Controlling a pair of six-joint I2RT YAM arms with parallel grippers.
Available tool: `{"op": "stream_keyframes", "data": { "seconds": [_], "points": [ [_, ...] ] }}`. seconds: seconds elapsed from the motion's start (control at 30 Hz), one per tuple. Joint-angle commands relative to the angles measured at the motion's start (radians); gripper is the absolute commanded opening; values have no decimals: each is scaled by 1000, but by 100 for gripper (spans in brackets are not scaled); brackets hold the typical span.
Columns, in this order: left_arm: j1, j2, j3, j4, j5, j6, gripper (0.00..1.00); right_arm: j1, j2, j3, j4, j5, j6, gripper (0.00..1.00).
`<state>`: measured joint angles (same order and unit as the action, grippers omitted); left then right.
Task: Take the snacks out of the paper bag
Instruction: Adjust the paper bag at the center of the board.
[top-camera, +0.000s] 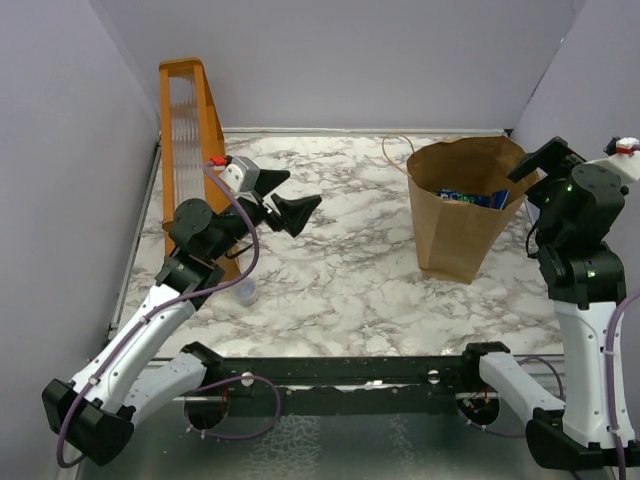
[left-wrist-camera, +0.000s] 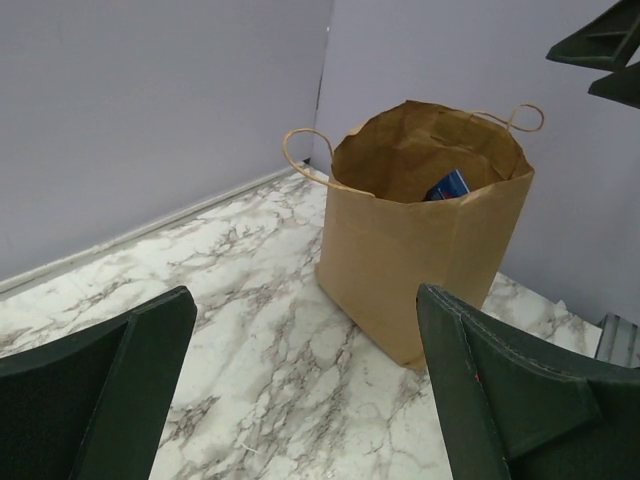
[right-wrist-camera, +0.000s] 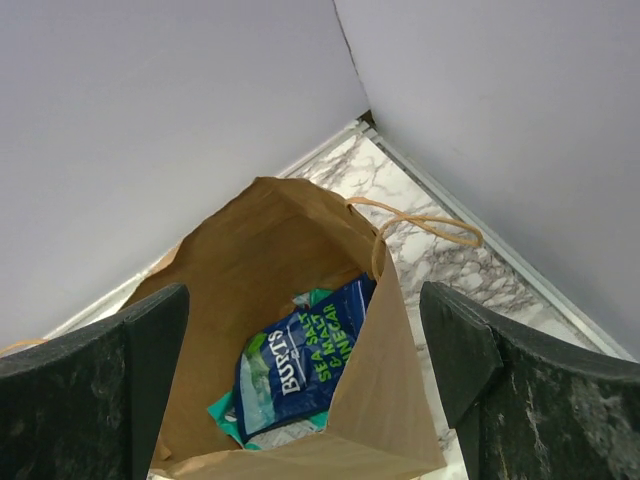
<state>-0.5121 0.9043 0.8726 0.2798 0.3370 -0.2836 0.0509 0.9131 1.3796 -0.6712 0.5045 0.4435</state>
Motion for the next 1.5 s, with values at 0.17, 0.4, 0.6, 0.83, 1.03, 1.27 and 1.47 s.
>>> {"op": "stream_keyframes", "data": {
  "seconds": [0.17, 0.4, 0.6, 0.83, 1.03, 1.27, 1.47],
  "points": [
    [-55, -53, 28, -81, -253, 61, 95, -8, 47, -96, -8, 52, 180, 99],
    [-79, -72, 19, -112, -380, 60, 95, -104, 101, -129, 48, -4, 207, 100],
    [-80, -85, 11, -111, -400, 60, 96, -255, 106, -201, 203, -216, 142, 91],
    [-81, -74, 8, -111, -403, 55, 96, -256, 122, -181, 223, -224, 132, 78],
    [-80, -54, 10, -118, -412, 52, 96, -256, 115, -196, 263, -201, 178, 72],
    [-74, -28, 23, -137, -406, 49, 96, -256, 145, -188, 307, -237, 228, 67],
    [-69, -22, 26, -140, -402, 52, 96, -258, 150, -216, 357, -262, 250, 67]
  ]
}}
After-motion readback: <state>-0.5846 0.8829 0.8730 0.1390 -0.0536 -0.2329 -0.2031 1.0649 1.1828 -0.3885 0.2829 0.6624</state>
